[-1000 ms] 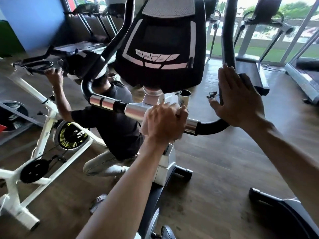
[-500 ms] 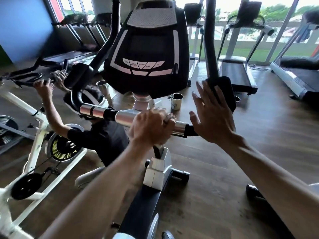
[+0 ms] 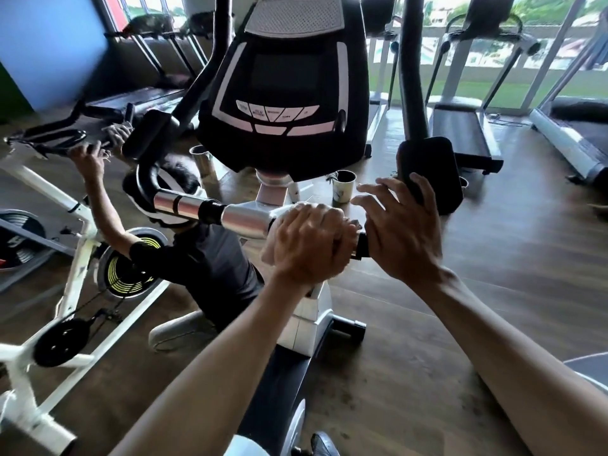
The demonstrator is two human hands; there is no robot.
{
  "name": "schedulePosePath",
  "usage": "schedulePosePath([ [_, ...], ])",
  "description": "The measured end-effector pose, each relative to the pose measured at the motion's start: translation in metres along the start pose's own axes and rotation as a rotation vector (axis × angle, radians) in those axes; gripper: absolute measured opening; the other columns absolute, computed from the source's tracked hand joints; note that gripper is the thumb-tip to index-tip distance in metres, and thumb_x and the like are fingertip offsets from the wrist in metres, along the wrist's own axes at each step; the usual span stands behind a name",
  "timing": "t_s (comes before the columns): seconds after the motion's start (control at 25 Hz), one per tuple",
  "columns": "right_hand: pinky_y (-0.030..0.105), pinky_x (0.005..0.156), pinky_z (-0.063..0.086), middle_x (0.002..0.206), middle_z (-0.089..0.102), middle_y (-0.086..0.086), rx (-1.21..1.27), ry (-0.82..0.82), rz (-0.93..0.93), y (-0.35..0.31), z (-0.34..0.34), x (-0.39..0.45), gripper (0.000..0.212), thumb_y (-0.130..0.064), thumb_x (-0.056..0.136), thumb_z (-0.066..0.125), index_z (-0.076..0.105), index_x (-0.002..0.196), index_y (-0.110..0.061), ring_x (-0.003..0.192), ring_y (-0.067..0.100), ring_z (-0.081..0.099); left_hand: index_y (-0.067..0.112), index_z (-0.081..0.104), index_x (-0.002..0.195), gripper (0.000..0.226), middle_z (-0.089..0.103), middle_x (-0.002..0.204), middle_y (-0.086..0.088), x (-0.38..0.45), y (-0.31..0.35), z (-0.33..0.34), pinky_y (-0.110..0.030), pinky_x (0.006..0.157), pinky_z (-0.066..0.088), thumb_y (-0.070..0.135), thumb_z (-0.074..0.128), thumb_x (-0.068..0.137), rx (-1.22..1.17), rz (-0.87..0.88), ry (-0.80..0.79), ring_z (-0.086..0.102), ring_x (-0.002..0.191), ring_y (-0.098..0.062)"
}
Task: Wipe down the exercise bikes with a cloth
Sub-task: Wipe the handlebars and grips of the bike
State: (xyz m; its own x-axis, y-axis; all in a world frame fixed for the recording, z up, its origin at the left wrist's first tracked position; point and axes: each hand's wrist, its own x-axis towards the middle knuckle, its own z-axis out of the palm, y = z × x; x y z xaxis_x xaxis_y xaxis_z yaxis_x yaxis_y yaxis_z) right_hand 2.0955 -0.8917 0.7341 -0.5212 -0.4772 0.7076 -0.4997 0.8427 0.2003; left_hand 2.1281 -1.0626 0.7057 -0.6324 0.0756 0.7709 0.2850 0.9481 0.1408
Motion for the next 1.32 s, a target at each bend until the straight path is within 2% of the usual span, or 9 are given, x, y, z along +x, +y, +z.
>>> schedulePosePath([
  [0.08, 0.045, 0.118, 0.018, 0.128, 0.067, -0.009, 0.022, 0.017, 0.009, -0.001, 0.000, -0.002, 0.036, -0.022, 0.093, 0.040, 0.069, 0.115, -0.025, 0.129, 0.020, 0.051, 0.013, 0.071, 0.090, 0.044, 0.073, 0.086, -0.007, 0.002, -0.014, -0.007, -0.037, 0.079, 0.049, 0.043, 0.039, 0.097, 0.012, 0.043, -0.074, 0.068, 0.081, -0.029],
  [0.36, 0.046, 0.114, 0.022, 0.112, 0.070, -0.010, 0.039, 0.033, -0.002, 0.001, 0.001, -0.005, 0.031, -0.020, 0.092, 0.042, 0.069, 0.106, -0.026, 0.121, 0.021, 0.054, 0.016, 0.059, 0.074, 0.040, 0.066, 0.077, -0.002, 0.010, 0.001, -0.015, -0.033, 0.070, 0.038, 0.043, 0.036, 0.094, 0.008, -0.241, -0.078, 0.061, 0.075, -0.024],
  [0.6, 0.046, 0.104, 0.025, 0.111, 0.069, -0.010, 0.073, 0.017, -0.064, 0.007, -0.002, -0.006, 0.022, -0.022, 0.093, 0.048, 0.067, 0.104, -0.027, 0.121, 0.021, 0.054, 0.014, 0.058, 0.070, 0.036, 0.067, 0.075, -0.002, 0.016, 0.019, -0.027, -0.033, 0.070, 0.044, 0.036, 0.043, 0.094, -0.034, -0.282, 0.096, 0.062, 0.073, -0.023],
  [0.76, 0.046, 0.105, 0.018, 0.117, 0.068, -0.016, 0.182, -0.129, -0.089, 0.011, -0.010, -0.005, 0.029, -0.031, 0.098, 0.040, 0.068, 0.107, -0.034, 0.125, 0.014, 0.049, 0.022, 0.048, 0.070, 0.033, 0.066, 0.077, 0.001, 0.018, 0.029, -0.046, -0.036, 0.076, 0.048, 0.042, 0.040, 0.096, -0.043, -0.312, 0.075, 0.062, 0.077, -0.022],
  [1.04, 0.027, 0.116, 0.001, 0.106, 0.071, -0.009, 0.990, -0.204, -0.020, 0.015, -0.030, -0.018, 0.043, -0.040, 0.102, 0.037, 0.076, 0.100, -0.023, 0.110, 0.008, 0.055, 0.017, 0.056, 0.082, 0.053, 0.066, 0.086, 0.004, 0.012, 0.076, -0.055, -0.038, 0.083, 0.048, 0.055, 0.023, 0.100, 0.034, -0.479, 0.085, 0.055, 0.079, -0.010],
  [1.08, 0.036, 0.120, 0.014, 0.099, 0.071, -0.008, 1.061, -0.209, -0.024, 0.013, -0.034, -0.028, 0.042, -0.038, 0.103, 0.037, 0.074, 0.096, -0.020, 0.101, 0.006, 0.057, 0.020, 0.054, 0.086, 0.052, 0.067, 0.090, 0.005, 0.009, 0.086, -0.054, -0.039, 0.085, 0.047, 0.056, 0.021, 0.100, 0.049, -0.510, 0.094, 0.054, 0.081, -0.010],
  [1.16, 0.051, 0.093, 0.046, 0.090, 0.069, 0.000, 1.350, -0.301, -0.027, 0.012, -0.042, -0.050, 0.035, -0.034, 0.102, 0.043, 0.067, 0.095, -0.010, 0.087, 0.017, 0.062, 0.021, 0.055, 0.097, 0.055, 0.067, 0.102, 0.004, 0.002, 0.108, -0.054, -0.044, 0.093, 0.045, 0.061, 0.017, 0.099, 0.018, -0.581, 0.088, 0.058, 0.094, -0.014],
  [1.24, 0.056, 0.083, 0.053, 0.094, 0.069, 0.011, 1.691, -0.477, 0.058, 0.013, -0.048, -0.065, 0.035, -0.039, 0.099, 0.053, 0.061, 0.104, -0.006, 0.090, 0.034, 0.066, 0.023, 0.053, 0.102, 0.060, 0.062, 0.106, 0.006, -0.010, 0.127, -0.055, -0.045, 0.100, 0.040, 0.067, 0.012, 0.096, -0.036, -0.642, 0.041, 0.056, 0.105, -0.017],
  [1.32, 0.049, 0.078, 0.057, 0.090, 0.069, 0.010, 1.858, -0.602, 0.087, 0.014, -0.047, -0.071, 0.033, -0.036, 0.095, 0.061, 0.059, 0.107, -0.005, 0.084, 0.032, 0.067, 0.023, 0.053, 0.108, 0.074, 0.057, 0.111, 0.007, -0.027, 0.145, -0.062, -0.040, 0.105, 0.034, 0.077, 0.005, 0.092, -0.059, -0.690, -0.034, 0.050, 0.110, -0.013],
])
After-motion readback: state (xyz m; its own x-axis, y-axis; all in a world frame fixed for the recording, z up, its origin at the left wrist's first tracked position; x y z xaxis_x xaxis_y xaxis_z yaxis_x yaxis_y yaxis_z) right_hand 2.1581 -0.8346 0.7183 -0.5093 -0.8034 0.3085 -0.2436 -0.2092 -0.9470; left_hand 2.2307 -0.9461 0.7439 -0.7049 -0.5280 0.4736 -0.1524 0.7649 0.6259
